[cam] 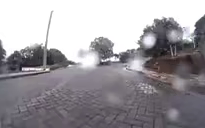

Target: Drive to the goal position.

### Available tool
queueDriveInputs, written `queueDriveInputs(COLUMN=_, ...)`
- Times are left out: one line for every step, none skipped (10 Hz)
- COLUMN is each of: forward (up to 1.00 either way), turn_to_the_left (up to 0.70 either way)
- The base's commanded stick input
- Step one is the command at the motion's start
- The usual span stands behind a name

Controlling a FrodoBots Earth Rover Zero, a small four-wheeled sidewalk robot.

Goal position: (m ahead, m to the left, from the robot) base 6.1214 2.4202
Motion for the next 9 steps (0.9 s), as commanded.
queueDriveInputs(forward=0.85, turn_to_the_left=0.0)
queueDriveInputs(forward=0.85, turn_to_the_left=0.0)
queueDriveInputs(forward=0.85, turn_to_the_left=0.0)
queueDriveInputs(forward=0.85, turn_to_the_left=0.0)
queueDriveInputs(forward=0.85, turn_to_the_left=0.0)
queueDriveInputs(forward=0.85, turn_to_the_left=0.0)
queueDriveInputs(forward=0.85, turn_to_the_left=0.0)
queueDriveInputs(forward=0.85, turn_to_the_left=0.0)
queueDriveInputs(forward=0.85, turn_to_the_left=0.0)
